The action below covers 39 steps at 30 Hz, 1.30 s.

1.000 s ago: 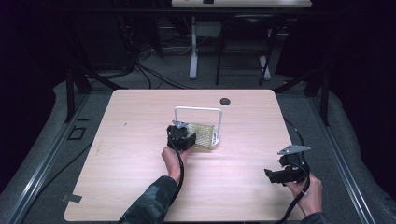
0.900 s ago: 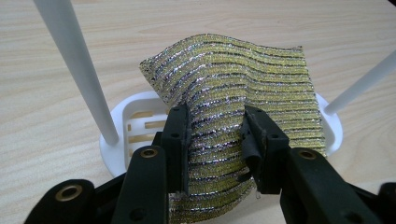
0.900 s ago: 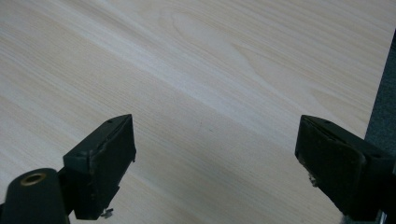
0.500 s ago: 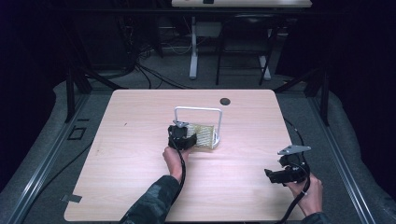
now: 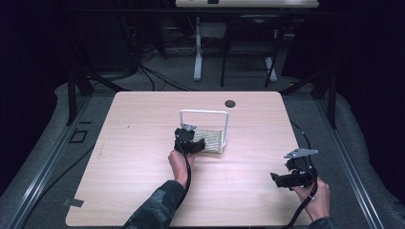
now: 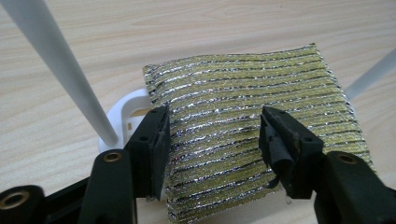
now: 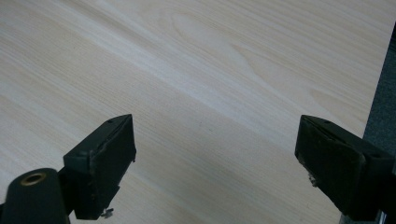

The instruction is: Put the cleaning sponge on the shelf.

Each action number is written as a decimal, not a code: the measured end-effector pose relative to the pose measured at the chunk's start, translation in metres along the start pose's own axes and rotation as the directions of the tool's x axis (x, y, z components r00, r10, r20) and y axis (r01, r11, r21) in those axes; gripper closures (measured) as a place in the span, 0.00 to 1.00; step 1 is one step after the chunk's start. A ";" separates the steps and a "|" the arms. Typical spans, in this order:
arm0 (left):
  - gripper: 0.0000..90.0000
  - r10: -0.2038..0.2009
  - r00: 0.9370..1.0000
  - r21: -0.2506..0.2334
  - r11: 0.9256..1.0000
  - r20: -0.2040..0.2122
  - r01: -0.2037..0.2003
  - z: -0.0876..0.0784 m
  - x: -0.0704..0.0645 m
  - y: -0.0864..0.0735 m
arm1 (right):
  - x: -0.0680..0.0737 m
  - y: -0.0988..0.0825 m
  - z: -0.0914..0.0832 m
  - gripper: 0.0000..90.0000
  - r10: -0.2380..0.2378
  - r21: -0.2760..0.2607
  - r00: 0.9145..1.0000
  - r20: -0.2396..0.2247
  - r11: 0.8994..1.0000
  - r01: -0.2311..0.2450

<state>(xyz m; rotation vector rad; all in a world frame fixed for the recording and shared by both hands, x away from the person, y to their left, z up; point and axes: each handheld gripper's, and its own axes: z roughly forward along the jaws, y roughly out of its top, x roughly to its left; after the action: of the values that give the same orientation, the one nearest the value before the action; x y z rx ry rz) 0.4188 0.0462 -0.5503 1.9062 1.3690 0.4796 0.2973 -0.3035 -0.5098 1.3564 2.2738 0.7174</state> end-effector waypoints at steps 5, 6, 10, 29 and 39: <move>0.43 0.007 1.000 -0.005 1.000 0.023 -0.007 -0.003 -0.003 0.000 | 0.001 0.000 0.000 0.13 -0.002 -0.001 1.000 0.000 1.000 0.002; 0.41 0.013 1.000 -0.009 1.000 0.027 -0.013 -0.003 -0.004 0.000 | 0.001 0.000 0.000 0.13 -0.005 0.000 1.000 -0.002 1.000 0.005; 0.37 0.040 0.998 -0.024 0.999 0.050 -0.039 -0.009 -0.010 0.001 | 0.001 0.000 -0.001 0.13 -0.002 -0.001 1.000 -0.001 1.000 0.002; 0.17 0.160 0.975 -0.038 0.987 0.154 -0.156 -0.072 0.009 0.012 | 0.001 0.001 -0.001 0.13 -0.001 0.002 1.000 -0.007 1.000 0.001; 0.12 0.166 0.975 -0.019 0.986 0.147 -0.165 -0.104 0.039 0.009 | 0.002 0.001 -0.002 0.13 -0.003 -0.008 1.000 -0.001 1.000 0.003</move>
<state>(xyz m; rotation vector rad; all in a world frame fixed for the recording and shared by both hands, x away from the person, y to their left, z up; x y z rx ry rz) 0.3694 0.1161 -0.4786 2.0182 1.1175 0.4127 0.2960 -0.3019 -0.5075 1.3493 2.2707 0.7261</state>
